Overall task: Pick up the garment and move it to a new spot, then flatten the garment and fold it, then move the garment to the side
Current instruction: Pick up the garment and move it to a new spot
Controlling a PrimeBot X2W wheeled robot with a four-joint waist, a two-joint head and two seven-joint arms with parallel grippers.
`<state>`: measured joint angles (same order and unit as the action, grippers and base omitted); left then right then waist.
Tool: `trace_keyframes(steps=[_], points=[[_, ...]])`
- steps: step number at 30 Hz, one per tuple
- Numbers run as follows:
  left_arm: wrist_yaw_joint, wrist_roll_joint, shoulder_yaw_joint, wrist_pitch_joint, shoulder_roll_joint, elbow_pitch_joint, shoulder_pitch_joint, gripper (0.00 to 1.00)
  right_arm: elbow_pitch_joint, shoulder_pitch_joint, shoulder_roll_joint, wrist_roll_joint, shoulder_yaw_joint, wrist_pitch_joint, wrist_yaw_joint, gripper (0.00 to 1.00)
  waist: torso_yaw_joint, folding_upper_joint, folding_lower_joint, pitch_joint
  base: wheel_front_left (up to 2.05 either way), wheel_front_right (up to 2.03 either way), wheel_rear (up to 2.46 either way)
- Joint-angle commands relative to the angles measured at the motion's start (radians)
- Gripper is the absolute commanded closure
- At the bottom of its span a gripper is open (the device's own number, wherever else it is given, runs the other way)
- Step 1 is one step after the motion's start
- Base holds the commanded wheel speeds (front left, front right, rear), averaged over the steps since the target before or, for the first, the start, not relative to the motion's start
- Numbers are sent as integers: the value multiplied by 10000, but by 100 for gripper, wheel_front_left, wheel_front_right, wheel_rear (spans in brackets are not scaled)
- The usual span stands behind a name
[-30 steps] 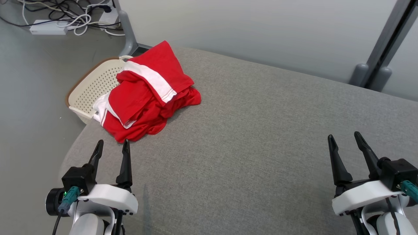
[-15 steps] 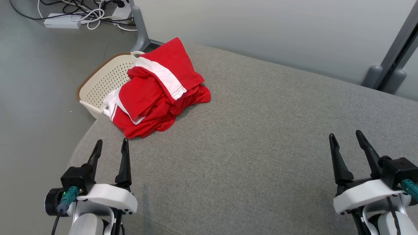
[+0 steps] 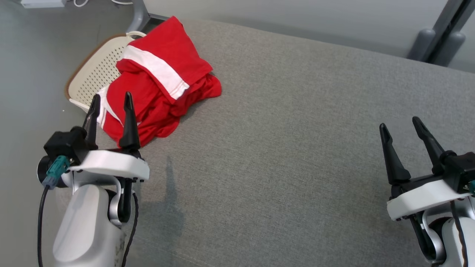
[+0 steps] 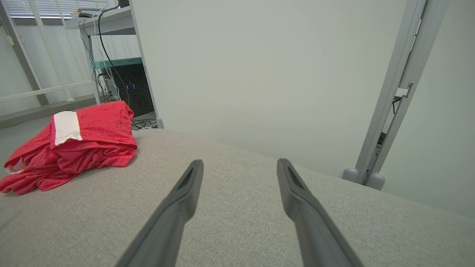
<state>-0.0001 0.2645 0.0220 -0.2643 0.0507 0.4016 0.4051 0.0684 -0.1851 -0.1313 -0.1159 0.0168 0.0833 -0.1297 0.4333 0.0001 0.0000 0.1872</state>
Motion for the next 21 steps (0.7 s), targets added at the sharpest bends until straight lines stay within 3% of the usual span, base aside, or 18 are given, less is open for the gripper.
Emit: trace_keyframes(steps=[1, 11, 21], points=[[-44, 89, -48, 1, 14, 234, 388, 0, -116, -183, -112, 7, 20, -57, -19, 0, -518, -1, 0, 604, 0, 0, 0], [-504, 365, -71, 396, 428, 3724, 2810, 0, -303, -736, -308, -116, 51, -34, -19, 0, -1594, -1, 0, 1798, 0, 0, 0], [-418, 733, -398, 313, 772, 5988, 4145, 0, -215, -919, -363, -213, 51, 88, -19, 0, -1935, -1, 0, 2214, 0, 0, 0]])
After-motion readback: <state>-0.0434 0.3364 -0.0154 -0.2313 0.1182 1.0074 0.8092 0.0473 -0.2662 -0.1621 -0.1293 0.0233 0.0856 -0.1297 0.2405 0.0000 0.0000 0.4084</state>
